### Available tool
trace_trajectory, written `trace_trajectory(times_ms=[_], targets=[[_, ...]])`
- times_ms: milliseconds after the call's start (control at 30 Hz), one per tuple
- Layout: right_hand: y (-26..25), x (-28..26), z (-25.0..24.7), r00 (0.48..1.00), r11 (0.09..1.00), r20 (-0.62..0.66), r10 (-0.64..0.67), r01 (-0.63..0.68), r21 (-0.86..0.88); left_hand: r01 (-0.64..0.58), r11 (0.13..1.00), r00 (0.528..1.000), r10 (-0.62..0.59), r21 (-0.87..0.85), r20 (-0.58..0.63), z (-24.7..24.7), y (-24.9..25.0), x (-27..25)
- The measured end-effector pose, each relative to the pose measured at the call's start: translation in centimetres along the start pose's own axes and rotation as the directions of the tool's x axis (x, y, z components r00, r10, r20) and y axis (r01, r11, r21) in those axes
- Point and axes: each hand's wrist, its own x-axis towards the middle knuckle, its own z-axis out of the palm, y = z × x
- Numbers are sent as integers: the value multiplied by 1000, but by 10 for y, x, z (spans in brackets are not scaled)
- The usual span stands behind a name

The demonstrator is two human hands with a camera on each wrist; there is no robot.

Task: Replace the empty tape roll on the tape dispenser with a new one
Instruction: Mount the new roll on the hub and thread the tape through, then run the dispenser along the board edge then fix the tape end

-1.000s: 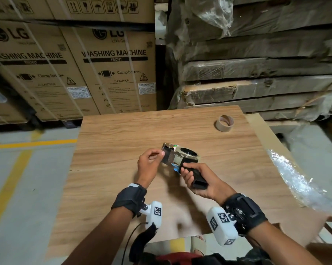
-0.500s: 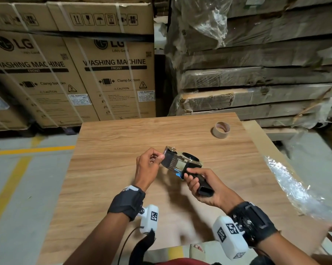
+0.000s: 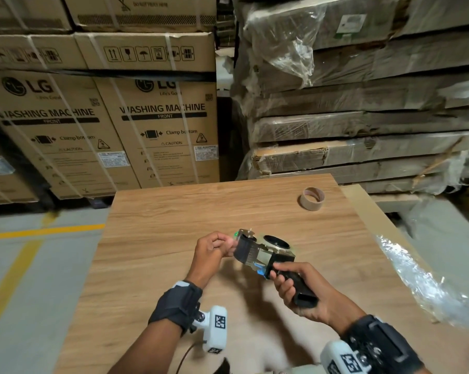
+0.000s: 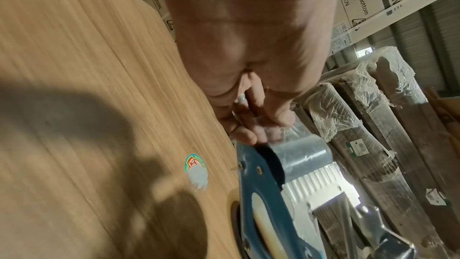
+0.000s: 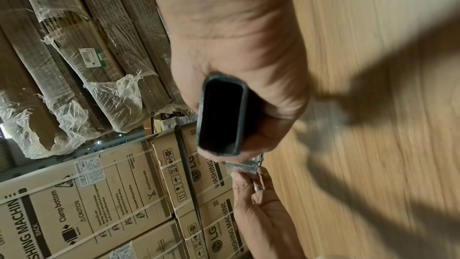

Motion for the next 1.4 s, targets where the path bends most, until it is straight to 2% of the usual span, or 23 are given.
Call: trace_trajectory(times_ms=[133,333,433,567,667,800,900,1000,1100,1267,1400], targets=[[5,0,-5,999,999,-36,-19,18,-35,79,997,996,-78,-27,53,-2,-6,-2],[14,2,-6,986,978,-133,-98,71,-195,194,980,977,-190,-36,93,-2,-6,-2],[18,6,-8,968,957,-184,-171,120,-263,178,976,972,-195,128,134,-4,-15,1],[23,13,-8,925,907,-241,-293,188,-377,87,932,960,-173,352,219,-3,-29,4],[28,15,-5,871,845,-293,-394,218,-489,34,860,937,-205,509,283,-1,-33,3],[39,24,-2,802,777,-332,-497,242,-581,-31,773,905,-248,634,347,-3,-36,4],[46,37,-3,733,732,-365,-575,260,-630,-100,645,862,-323,757,390,-6,-44,7],[52,50,-8,647,646,-360,-671,273,-712,-145,528,825,-402,837,397,-9,-51,9],[61,61,-10,548,532,-340,-765,238,-813,-202,441,794,-449,874,410,-10,-55,12],[79,72,-14,415,422,-315,-854,194,-886,-332,320,794,-413,887,446,-15,-66,17],[96,85,-26,392,339,-275,-878,105,-935,-421,219,779,-410,880,475,-20,-81,18]])
